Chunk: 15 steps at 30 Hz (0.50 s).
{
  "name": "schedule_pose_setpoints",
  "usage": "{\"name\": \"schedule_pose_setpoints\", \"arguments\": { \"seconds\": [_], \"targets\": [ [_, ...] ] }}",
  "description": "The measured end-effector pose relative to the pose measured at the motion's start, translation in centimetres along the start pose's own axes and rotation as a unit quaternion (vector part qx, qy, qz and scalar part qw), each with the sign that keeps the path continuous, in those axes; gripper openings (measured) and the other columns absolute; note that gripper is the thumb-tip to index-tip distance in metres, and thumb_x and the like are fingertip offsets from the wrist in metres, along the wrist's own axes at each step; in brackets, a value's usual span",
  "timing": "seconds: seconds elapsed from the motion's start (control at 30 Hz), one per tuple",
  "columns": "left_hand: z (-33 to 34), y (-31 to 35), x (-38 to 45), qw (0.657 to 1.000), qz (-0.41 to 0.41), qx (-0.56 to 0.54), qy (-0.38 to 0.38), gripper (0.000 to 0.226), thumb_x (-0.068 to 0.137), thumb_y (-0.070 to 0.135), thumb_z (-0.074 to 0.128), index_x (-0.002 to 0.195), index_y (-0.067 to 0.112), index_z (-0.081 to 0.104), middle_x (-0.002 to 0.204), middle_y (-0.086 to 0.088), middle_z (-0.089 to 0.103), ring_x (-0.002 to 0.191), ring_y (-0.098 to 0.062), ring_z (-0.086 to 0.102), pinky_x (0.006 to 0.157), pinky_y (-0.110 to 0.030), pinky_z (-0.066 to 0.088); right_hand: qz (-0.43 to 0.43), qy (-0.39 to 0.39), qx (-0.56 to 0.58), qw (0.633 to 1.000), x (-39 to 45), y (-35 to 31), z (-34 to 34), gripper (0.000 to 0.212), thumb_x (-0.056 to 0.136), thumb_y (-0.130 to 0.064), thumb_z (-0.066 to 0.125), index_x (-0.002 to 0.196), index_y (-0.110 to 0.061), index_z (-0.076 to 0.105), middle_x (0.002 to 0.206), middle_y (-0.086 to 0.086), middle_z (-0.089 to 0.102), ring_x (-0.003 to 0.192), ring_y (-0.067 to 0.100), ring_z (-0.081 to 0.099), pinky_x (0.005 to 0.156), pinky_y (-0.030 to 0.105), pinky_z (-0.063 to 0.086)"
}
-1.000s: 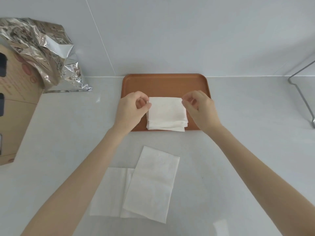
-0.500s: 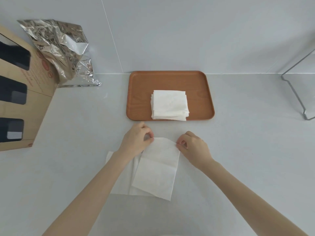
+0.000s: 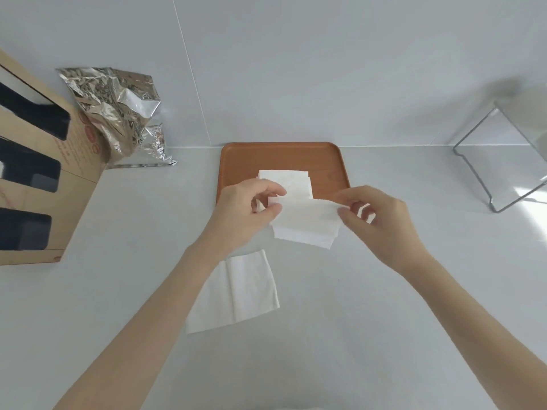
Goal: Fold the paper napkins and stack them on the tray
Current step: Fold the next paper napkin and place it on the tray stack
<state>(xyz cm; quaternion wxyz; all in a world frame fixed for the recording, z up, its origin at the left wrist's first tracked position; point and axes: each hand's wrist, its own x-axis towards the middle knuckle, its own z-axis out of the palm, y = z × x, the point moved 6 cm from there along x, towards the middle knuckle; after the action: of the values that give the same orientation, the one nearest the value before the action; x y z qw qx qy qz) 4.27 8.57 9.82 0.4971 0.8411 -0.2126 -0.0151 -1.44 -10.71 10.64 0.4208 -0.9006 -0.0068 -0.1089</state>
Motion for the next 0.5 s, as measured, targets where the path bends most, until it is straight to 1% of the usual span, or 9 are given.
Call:
{"name": "schedule_pose_setpoints", "arguments": {
  "seconds": [0.07, 0.1, 0.17, 0.23, 0.3, 0.33, 0.37, 0.43, 0.5],
  "targets": [
    [0.9, 0.1, -1.6, 0.999, 0.019, 0.020, -0.023, 0.018, 0.074, 0.001, 0.066, 0.081, 0.017, 0.067, 0.076, 0.019, 0.060, 0.069, 0.007, 0.054, 0.062, -0.006, 0.038, -0.021, -0.019, -0.030, 0.999, -1.6, 0.2, 0.1, 0.021, 0.076, 0.001, 0.061, 0.083, -0.019, 0.067, 0.077, -0.006, 0.061, 0.071, 0.010, 0.053, 0.058, 0.011, 0.039],
    [1.6, -0.4, -2.5, 0.999, 0.015, 0.025, -0.040, 0.017, 0.074, 0.001, 0.066, 0.079, 0.018, 0.067, 0.075, 0.016, 0.062, 0.072, 0.005, 0.054, 0.063, -0.007, 0.038, -0.016, -0.036, -0.037, 0.999, -2.5, 0.8, 0.6, 0.021, 0.076, 0.001, 0.062, 0.080, -0.019, 0.067, 0.078, -0.003, 0.062, 0.072, 0.011, 0.053, 0.058, 0.011, 0.040],
    [3.3, -2.0, -4.7, 0.997, -0.016, 0.024, -0.073, 0.016, 0.075, 0.003, 0.066, 0.076, 0.019, 0.067, 0.076, 0.007, 0.065, 0.076, 0.000, 0.056, 0.063, -0.007, 0.037, 0.007, -0.077, -0.043, 0.996, -4.6, 2.6, 1.9, 0.021, 0.076, 0.002, 0.064, 0.077, -0.019, 0.067, 0.078, -0.004, 0.063, 0.071, 0.009, 0.054, 0.060, 0.009, 0.038],
    [5.2, -3.9, -7.1, 0.993, -0.052, 0.030, -0.105, 0.014, 0.075, 0.006, 0.066, 0.076, 0.020, 0.067, 0.078, 0.005, 0.066, 0.076, 0.001, 0.056, 0.065, -0.003, 0.036, 0.021, -0.120, -0.071, 0.990, -6.7, 4.5, 3.5, 0.020, 0.075, 0.003, 0.064, 0.077, -0.017, 0.066, 0.076, -0.005, 0.061, 0.070, 0.009, 0.054, 0.063, 0.008, 0.037],
    [7.0, -5.5, -9.2, 0.986, -0.079, 0.044, -0.140, 0.009, 0.077, 0.010, 0.065, 0.080, 0.017, 0.069, 0.083, 0.003, 0.067, 0.079, 0.000, 0.056, 0.070, -0.002, 0.035, 0.036, -0.160, -0.110, 0.980, -8.6, 6.4, 5.1, 0.018, 0.075, 0.001, 0.063, 0.081, -0.016, 0.066, 0.079, -0.003, 0.063, 0.078, 0.016, 0.055, 0.065, 0.015, 0.039],
    [7.7, -6.1, -10.1, 0.983, -0.090, 0.052, -0.154, 0.008, 0.079, 0.011, 0.064, 0.083, 0.016, 0.069, 0.088, 0.001, 0.068, 0.084, -0.007, 0.058, 0.074, -0.005, 0.037, 0.044, -0.175, -0.123, 0.976, -9.3, 7.2, 5.6, 0.016, 0.077, -0.001, 0.062, 0.083, -0.015, 0.066, 0.082, -0.002, 0.065, 0.083, 0.018, 0.056, 0.068, 0.021, 0.041],
    [8.3, -6.7, -10.7, 0.979, -0.101, 0.060, -0.164, 0.008, 0.080, 0.013, 0.063, 0.086, 0.015, 0.069, 0.091, -0.002, 0.069, 0.089, -0.012, 0.059, 0.080, -0.013, 0.041, 0.052, -0.185, -0.128, 0.973, -10.0, 7.8, 6.1, 0.015, 0.078, -0.003, 0.061, 0.085, -0.015, 0.066, 0.085, -0.001, 0.066, 0.086, 0.019, 0.056, 0.071, 0.024, 0.043],
    [8.8, -7.3, -11.3, 0.976, -0.115, 0.069, -0.169, 0.010, 0.081, 0.014, 0.062, 0.088, 0.014, 0.069, 0.094, -0.004, 0.070, 0.093, -0.016, 0.059, 0.084, -0.025, 0.043, 0.056, -0.189, -0.126, 0.972, -10.6, 8.3, 6.5, 0.013, 0.080, -0.007, 0.061, 0.087, -0.016, 0.066, 0.088, 0.000, 0.068, 0.089, 0.019, 0.056, 0.073, 0.027, 0.044],
    [8.7, -7.3, -11.2, 0.978, -0.113, 0.068, -0.163, 0.009, 0.081, 0.014, 0.062, 0.087, 0.015, 0.070, 0.093, -0.004, 0.071, 0.090, -0.014, 0.060, 0.081, -0.019, 0.042, 0.050, -0.179, -0.123, 0.975, -10.6, 8.1, 6.4, 0.010, 0.082, -0.009, 0.062, 0.088, -0.016, 0.067, 0.087, 0.001, 0.068, 0.087, 0.019, 0.057, 0.072, 0.030, 0.046]
  ]
}}
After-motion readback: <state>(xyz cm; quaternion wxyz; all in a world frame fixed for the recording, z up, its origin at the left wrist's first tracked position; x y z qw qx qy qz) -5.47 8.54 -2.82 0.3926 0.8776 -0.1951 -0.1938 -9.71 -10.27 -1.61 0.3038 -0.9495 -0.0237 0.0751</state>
